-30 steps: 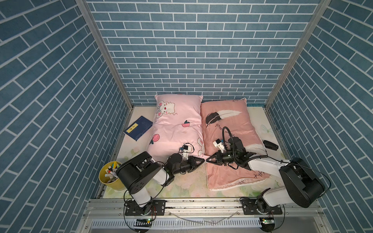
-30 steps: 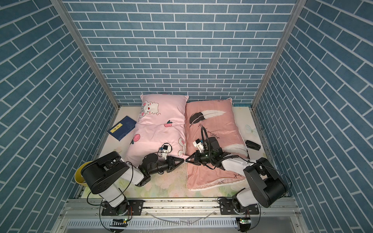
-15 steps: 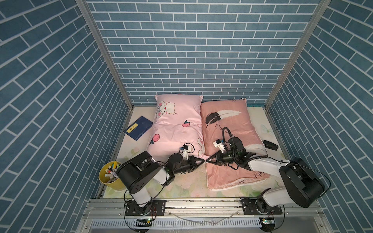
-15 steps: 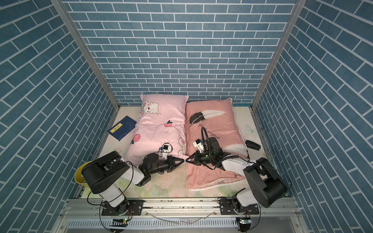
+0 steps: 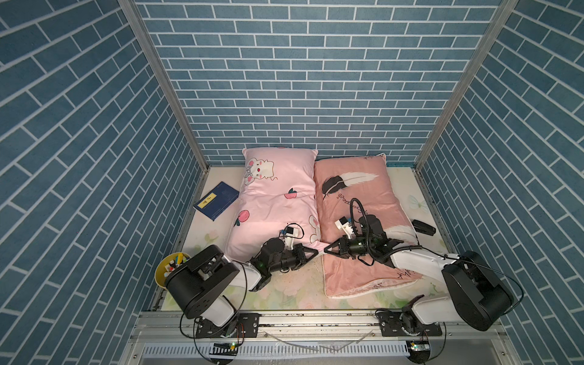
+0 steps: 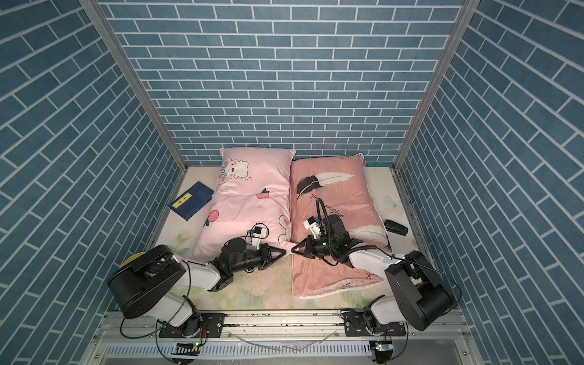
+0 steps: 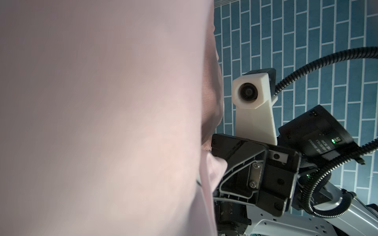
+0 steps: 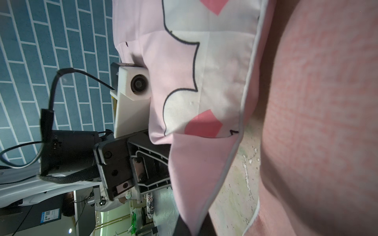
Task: Zip up pillowcases
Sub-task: Zip the zipper on the pillowcase.
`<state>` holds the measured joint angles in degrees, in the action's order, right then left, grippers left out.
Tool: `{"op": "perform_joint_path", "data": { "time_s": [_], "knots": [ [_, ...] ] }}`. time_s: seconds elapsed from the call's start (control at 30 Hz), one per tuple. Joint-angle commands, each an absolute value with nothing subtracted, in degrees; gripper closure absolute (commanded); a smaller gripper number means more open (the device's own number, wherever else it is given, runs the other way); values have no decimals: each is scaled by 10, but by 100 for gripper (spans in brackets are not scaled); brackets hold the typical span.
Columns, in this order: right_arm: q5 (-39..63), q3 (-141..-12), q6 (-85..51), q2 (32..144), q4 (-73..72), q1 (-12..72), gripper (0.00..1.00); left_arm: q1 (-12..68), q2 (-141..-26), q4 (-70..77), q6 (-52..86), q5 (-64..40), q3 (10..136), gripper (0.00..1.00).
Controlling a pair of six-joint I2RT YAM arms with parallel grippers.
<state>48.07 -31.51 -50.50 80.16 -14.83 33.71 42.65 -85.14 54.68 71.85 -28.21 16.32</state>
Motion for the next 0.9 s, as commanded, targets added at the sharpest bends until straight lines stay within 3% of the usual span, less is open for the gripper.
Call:
{"op": "perform_joint_path", "data": {
  "time_s": [0.0, 0.33, 0.53, 0.87],
  "knots": [
    [458, -340, -479, 789, -142, 323, 100, 413, -795, 350, 664, -266, 170, 100],
    [446, -380, -435, 785, -84, 308, 100, 398, -649, 14, 560, -197, 222, 100],
    [420, -442, -333, 784, 23, 294, 100, 365, -588, -80, 532, -188, 228, 100],
    [368, -513, -275, 802, 61, 253, 100, 347, -549, -220, 486, -167, 248, 100]
  ]
}}
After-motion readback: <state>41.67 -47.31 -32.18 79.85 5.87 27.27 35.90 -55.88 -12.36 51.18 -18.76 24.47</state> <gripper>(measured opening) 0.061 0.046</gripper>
